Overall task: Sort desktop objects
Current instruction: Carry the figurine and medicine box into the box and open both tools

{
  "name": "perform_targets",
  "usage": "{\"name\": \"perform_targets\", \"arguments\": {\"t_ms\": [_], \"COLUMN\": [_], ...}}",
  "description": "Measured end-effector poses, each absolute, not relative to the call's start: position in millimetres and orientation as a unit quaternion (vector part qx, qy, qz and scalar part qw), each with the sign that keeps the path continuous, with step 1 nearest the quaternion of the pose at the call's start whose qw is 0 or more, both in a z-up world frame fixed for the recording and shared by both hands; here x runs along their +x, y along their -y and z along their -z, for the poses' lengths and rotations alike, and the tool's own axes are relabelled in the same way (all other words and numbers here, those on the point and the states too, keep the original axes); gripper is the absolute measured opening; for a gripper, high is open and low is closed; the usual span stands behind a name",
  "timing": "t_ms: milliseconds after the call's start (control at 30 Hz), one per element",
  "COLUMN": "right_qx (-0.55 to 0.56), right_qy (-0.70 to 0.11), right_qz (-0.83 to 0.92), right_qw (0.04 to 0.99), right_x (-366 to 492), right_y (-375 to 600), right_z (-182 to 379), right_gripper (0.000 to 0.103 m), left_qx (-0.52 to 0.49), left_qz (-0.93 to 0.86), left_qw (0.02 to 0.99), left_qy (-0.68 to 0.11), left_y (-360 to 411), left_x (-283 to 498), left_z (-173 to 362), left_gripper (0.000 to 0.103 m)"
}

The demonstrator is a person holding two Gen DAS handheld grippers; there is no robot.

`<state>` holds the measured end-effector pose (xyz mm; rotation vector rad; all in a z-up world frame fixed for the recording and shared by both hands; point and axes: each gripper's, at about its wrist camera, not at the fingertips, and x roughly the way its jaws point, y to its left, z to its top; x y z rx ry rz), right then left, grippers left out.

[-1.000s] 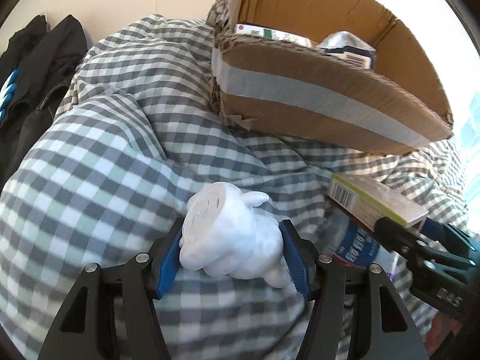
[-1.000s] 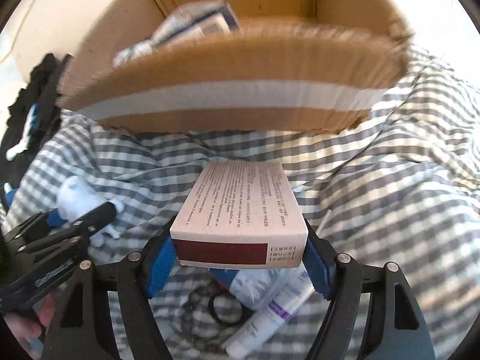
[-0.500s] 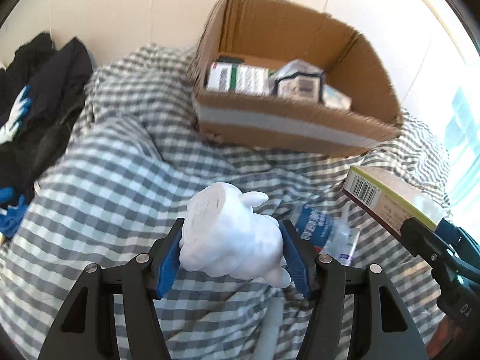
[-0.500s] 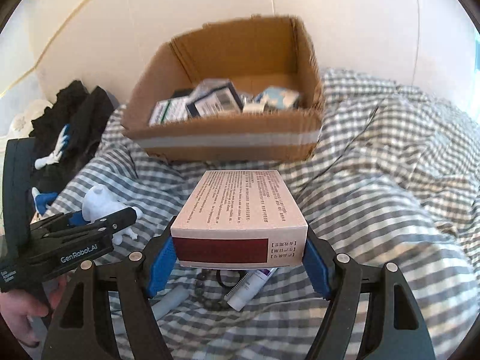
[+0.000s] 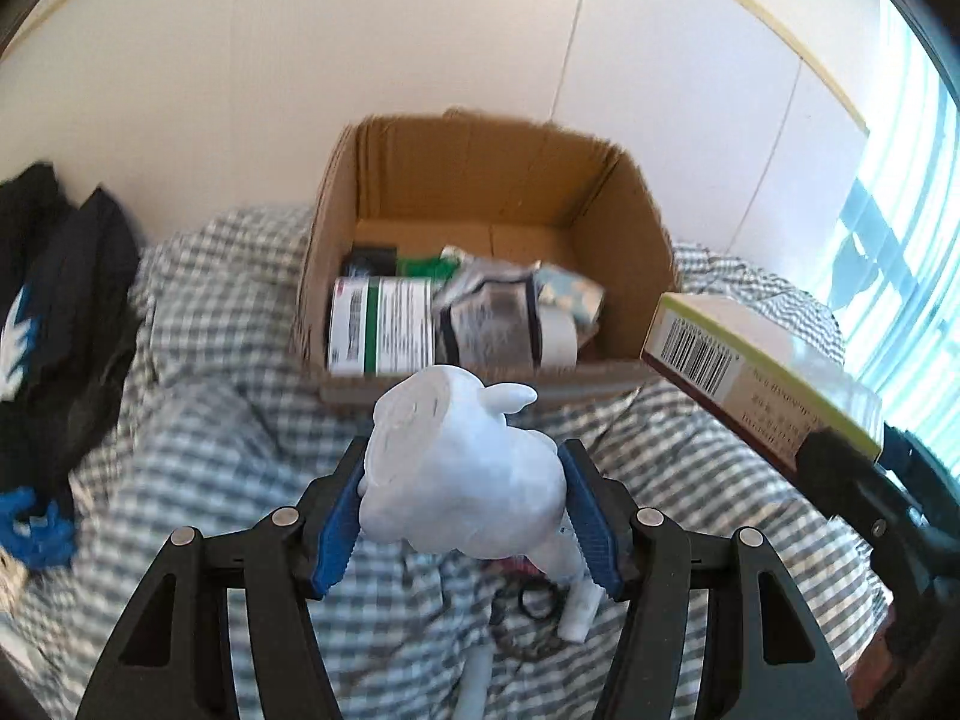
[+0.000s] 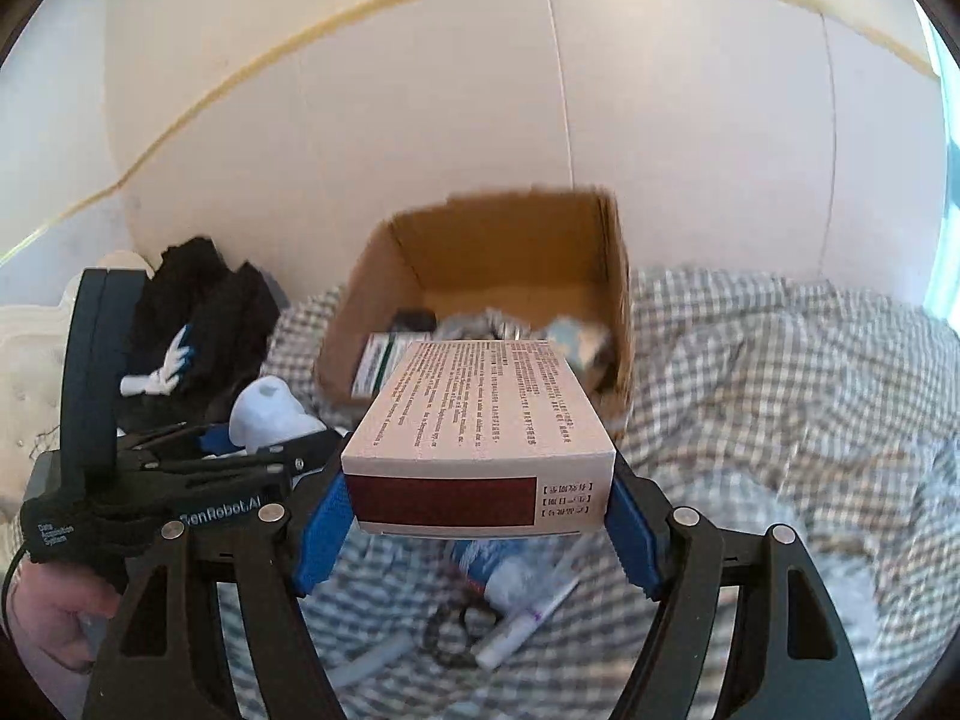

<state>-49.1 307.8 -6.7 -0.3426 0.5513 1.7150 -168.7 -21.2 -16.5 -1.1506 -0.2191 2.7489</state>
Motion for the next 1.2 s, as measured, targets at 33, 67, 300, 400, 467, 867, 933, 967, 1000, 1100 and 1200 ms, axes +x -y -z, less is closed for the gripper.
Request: {"name": "perform_targets", "arguments": {"t_ms": [33, 67, 300, 400, 467, 867, 933, 967, 1000, 1100, 1200], "right_qx": [-0.146, -0.144, -0.146, -0.146, -0.147, -0.139, -0.145, -0.148, -0.148, -0.148, -0.146], "right_qy": [-0.233, -0.229, -0.217, -0.217, -0.226, -0.267, -0.257, -0.255, -0.255, -0.26, -0.265], "right_qz": [-0.744, -0.746, -0.757, -0.758, -0.757, -0.738, -0.737, -0.735, -0.735, -0.73, -0.73], "right_qw": [0.609, 0.609, 0.599, 0.597, 0.595, 0.604, 0.608, 0.61, 0.611, 0.614, 0.612], "right_x": [-47.6, -46.4, -46.0, -44.3, -42.3, -26.4, -30.4, -32.0, -32.4, -29.2, -23.8], "right_y": [-313.3, -318.2, -380.7, -414.0, -442.9, -542.6, -547.7, -549.7, -551.3, -556.9, -557.9], "right_z": [1.2, -2.9, -20.1, -23.7, -22.6, 9.4, 10.3, 11.4, 12.9, 16.7, 14.8], "right_gripper": [0.073, 0.073, 0.073, 0.073, 0.073, 0.073, 0.073, 0.073, 0.073, 0.074, 0.076], "left_qx": [-0.383, -0.382, -0.383, -0.384, -0.385, -0.397, -0.406, -0.407, -0.407, -0.404, -0.407], "left_qz": [-0.918, -0.918, -0.919, -0.919, -0.919, -0.915, -0.91, -0.909, -0.909, -0.911, -0.91], "left_qw": [0.077, 0.077, 0.058, 0.052, 0.052, 0.056, 0.061, 0.06, 0.059, 0.055, 0.056], "left_qy": [0.074, 0.078, 0.069, 0.068, 0.063, 0.051, 0.058, 0.061, 0.061, 0.057, 0.059], "left_y": [22.3, 24.3, 25.7, 26.1, 24.4, 13.7, 14.1, 14.7, 14.8, 15.0, 15.8], "left_x": [-174.7, -184.0, -240.5, -268.0, -286.4, -378.8, -386.3, -388.8, -390.7, -390.7, -386.3], "left_z": [12.3, 7.6, -6.0, -4.9, -2.9, 37.3, 44.7, 47.7, 50.3, 54.0, 54.1], "left_gripper": [0.063, 0.063, 0.063, 0.063, 0.063, 0.063, 0.063, 0.063, 0.063, 0.063, 0.068]}}
